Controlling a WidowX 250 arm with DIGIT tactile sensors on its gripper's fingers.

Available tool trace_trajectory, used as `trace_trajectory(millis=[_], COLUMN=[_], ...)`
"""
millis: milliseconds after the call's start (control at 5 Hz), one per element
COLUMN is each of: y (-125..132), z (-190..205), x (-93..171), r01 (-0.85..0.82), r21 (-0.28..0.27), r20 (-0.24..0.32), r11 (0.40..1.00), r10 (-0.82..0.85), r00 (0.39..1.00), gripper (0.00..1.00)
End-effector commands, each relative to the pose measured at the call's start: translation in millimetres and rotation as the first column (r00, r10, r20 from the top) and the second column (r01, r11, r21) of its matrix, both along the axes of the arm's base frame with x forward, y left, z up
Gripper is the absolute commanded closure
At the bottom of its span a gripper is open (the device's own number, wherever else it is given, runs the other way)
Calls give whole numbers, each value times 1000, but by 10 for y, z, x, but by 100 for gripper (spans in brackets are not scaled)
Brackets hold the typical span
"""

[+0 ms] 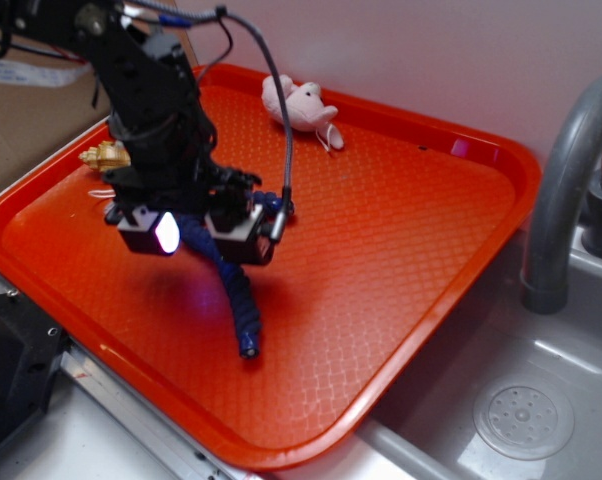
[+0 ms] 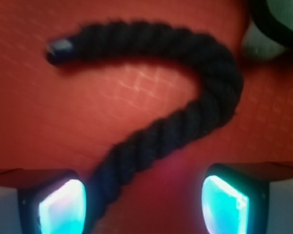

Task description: Grab the blue rope.

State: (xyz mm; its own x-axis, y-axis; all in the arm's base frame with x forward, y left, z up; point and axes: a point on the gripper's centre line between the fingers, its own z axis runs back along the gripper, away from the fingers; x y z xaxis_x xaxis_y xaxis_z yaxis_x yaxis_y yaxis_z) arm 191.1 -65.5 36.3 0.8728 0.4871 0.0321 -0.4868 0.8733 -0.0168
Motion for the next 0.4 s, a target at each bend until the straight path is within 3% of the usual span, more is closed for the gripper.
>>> trace_trajectory(millis=[0, 200], y=[40, 68], z=[-170, -203], x=[110, 30], r01=[9, 40], r21=[-60, -45], r20=[-29, -8], r11=[998, 998], r10=[-11, -41], r00=[1000, 999], gripper=[0, 100])
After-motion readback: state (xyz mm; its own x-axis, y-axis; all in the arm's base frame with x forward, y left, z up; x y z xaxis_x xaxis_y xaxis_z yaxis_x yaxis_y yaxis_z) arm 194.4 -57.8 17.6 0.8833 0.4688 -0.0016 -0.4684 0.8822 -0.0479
